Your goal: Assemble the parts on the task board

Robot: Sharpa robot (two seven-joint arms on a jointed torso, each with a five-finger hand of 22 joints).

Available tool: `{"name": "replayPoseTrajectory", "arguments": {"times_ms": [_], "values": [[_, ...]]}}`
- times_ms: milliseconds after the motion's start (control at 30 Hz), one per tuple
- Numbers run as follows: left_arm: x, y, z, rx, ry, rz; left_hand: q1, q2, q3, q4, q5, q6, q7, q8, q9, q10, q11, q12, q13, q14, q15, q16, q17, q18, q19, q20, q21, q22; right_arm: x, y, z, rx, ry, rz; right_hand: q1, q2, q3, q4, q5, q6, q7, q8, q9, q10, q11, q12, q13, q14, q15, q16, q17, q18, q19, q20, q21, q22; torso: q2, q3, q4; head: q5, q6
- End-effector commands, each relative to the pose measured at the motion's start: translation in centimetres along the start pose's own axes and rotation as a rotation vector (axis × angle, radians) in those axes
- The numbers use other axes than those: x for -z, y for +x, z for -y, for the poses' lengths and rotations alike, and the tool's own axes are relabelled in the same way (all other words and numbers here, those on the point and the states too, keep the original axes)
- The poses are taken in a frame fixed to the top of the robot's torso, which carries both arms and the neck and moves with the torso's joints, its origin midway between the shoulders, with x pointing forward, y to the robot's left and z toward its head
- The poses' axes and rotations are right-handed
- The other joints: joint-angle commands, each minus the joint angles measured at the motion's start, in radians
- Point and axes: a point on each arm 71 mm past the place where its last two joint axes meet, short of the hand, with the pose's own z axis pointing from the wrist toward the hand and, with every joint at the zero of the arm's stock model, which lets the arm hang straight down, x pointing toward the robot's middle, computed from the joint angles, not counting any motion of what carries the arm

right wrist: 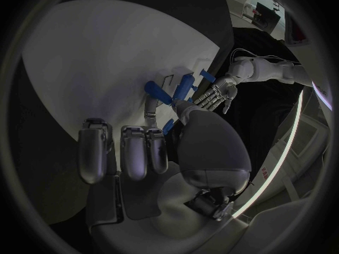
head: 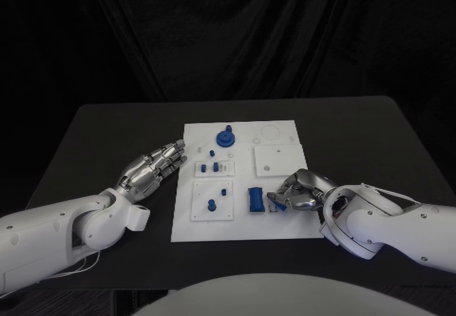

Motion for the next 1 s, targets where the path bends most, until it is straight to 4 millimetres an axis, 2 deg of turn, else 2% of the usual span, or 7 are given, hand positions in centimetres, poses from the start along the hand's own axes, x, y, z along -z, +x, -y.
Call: {"name": "replayPoseTrajectory", "arguments": {"times_ms": [33,200,333,467,600,800,1000], "values": [[-0.02,0.16,0.4,0.012,0.064,-0.011,0.009,0.0,0.002,-0.004,0.004,0.0,0.005,-0.004,0.0,-0.002,0.007,0.004,0.0,0.001,0.006,0.005,0.001,0.02,0.0,0.01,-0.001,0.0,-0.06,0.13,0.18,0.03,0.014,-0.016,-0.017,0.008,-0.026,0.001,-0.028,-0.005,0.003,-0.005,-0.002,0.103,0.008,0.003,0.263,0.085,0.008,-0.005,0.158,0.008,0.042,0.009,-0.006,0.211,0.0,-0.0005,-0.0003,0.001,0.0],[-0.01,0.15,0.38,0.013,0.063,-0.011,0.009,0.0,0.002,-0.004,0.004,0.0,0.005,-0.004,0.0,-0.002,0.007,0.004,0.0,0.001,0.006,0.005,0.001,0.02,0.0,0.01,-0.001,0.0,-0.13,0.06,0.22,0.039,0.012,-0.01,-0.047,0.027,-0.081,0.003,-0.085,-0.007,0.003,-0.006,-0.007,0.103,0.008,0.003,0.263,0.084,0.009,-0.007,0.155,0.008,0.041,0.01,-0.009,0.211,0.0,-0.0004,0.0,0.001,0.0],[-0.03,0.18,0.34,0.014,0.062,-0.012,0.009,0.0,0.002,-0.004,0.004,0.0,0.005,-0.004,0.0,-0.002,0.007,0.004,0.0,0.001,0.006,0.005,0.001,0.02,0.0,0.01,-0.001,0.0,-0.15,0.05,0.21,0.042,0.01,-0.007,-0.064,0.038,-0.102,0.004,-0.101,-0.008,0.003,-0.006,-0.008,0.103,0.008,0.003,0.263,0.084,0.009,-0.007,0.155,0.009,0.041,0.01,-0.01,0.21,0.0,0.0,-0.0003,0.0,0.0],[-0.04,0.18,0.32,0.014,0.061,-0.012,0.009,0.0,0.002,-0.004,0.004,0.0,0.005,-0.004,0.0,-0.002,0.007,0.004,0.0,0.001,0.006,0.005,0.001,0.02,0.0,0.01,-0.001,0.0,-0.16,0.04,0.18,0.043,0.008,-0.005,-0.091,0.077,-0.115,0.003,-0.058,-0.004,0.001,-0.001,-0.008,0.103,0.007,0.003,0.263,0.085,0.008,-0.006,0.156,0.009,0.041,0.009,-0.01,0.211,0.0,0.0,-0.0002,0.001,0.0],[-0.02,0.18,0.31,0.014,0.06,-0.012,0.009,0.0,0.004,-0.005,0.004,0.0,0.006,-0.004,0.0,-0.002,0.007,0.003,0.0,0.001,0.007,0.005,0.001,0.02,0.0,0.01,-0.001,0.0,-0.16,0.04,0.16,0.045,0.001,-0.006,-0.086,0.082,-0.118,0.002,-0.033,-0.006,0.001,0.002,-0.007,0.103,0.006,0.003,0.263,0.084,0.007,-0.007,0.153,0.009,0.04,0.008,-0.012,0.21,0.0,0.0004,-0.0014,0.003,0.0],[0.02,0.15,0.3,0.014,0.059,-0.011,0.009,0.0,0.004,-0.005,0.004,0.0,0.006,-0.004,0.0,-0.002,0.007,0.003,0.0,0.001,0.007,0.005,0.001,0.02,0.0,0.01,-0.001,0.0,-0.12,0.03,0.15,0.048,-0.013,-0.012,-0.063,0.066,-0.126,0.0,-0.017,-0.021,0.004,-0.003,-0.01,0.103,0.008,0.003,0.263,0.083,0.008,-0.008,0.15,0.011,0.036,0.009,-0.021,0.207,0.0,0.0001,-0.0013,0.005,0.0],[0.03,0.15,0.29,0.015,0.058,-0.012,0.009,0.0,0.004,-0.005,0.004,0.0,0.006,-0.004,0.0,-0.002,0.007,0.003,0.0,0.001,0.007,0.005,0.001,0.02,0.0,0.01,-0.001,0.0,-0.02,0.15,0.15,0.065,-0.025,-0.036,-0.045,0.023,-0.161,0.003,-0.027,-0.055,0.019,-0.029,-0.038,0.103,0.022,0.003,0.263,0.08,0.02,-0.013,0.139,0.019,0.02,0.018,-0.055,0.195,-0.001,-0.0001,0.0,0.002,0.0]]}}
